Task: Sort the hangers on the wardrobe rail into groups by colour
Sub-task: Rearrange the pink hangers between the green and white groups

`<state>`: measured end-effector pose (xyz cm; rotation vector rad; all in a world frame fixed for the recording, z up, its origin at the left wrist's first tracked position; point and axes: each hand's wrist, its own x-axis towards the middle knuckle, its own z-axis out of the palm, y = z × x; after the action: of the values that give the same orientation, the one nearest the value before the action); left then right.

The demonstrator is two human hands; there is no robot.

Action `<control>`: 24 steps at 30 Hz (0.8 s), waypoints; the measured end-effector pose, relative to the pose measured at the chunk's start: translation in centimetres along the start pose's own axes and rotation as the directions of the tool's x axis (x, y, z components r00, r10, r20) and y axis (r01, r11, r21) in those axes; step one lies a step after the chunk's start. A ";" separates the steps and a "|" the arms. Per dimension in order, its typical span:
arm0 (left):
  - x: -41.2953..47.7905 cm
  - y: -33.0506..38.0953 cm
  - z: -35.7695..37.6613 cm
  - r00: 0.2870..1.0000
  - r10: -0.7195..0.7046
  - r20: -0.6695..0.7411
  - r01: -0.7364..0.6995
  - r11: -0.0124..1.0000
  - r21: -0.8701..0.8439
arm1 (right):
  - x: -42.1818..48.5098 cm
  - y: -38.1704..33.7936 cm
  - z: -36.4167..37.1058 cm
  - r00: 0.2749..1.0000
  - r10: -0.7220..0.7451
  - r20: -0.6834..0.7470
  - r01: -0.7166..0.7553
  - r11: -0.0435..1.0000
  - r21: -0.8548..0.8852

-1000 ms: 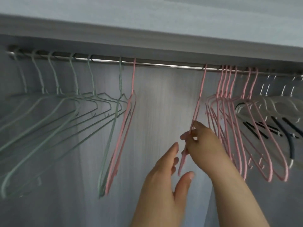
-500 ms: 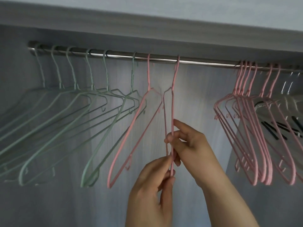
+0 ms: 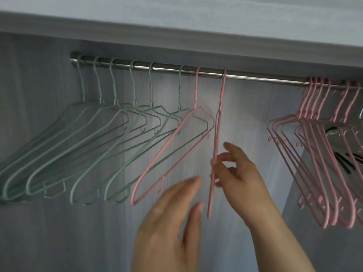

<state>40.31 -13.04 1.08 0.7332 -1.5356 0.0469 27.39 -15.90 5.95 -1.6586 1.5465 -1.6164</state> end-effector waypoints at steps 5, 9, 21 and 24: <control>3.5 -1.7 -4.1 0.988 -0.092 -0.121 0.114 0.976 0.188 | -1.0 -0.5 0.4 0.975 -0.189 -0.118 0.162 0.965 -0.204; 4.2 -4.1 -3.9 0.965 -0.262 0.024 0.244 0.928 0.282 | -1.5 -1.4 1.1 0.919 -0.363 -0.154 0.312 0.908 -0.278; 7.8 -7.8 -2.2 0.877 -0.391 0.278 0.195 0.820 0.539 | -3.0 -2.3 2.2 0.942 -0.334 -0.043 0.335 0.941 0.035; 8.5 -9.5 -1.4 0.821 -0.460 0.338 0.237 0.814 0.531 | -3.4 -1.8 1.5 0.955 -0.292 -0.045 0.294 0.954 0.058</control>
<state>46.67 -23.40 5.15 1.5088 -1.8240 -0.0443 30.36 -13.09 5.44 -1.9048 1.2960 -1.8301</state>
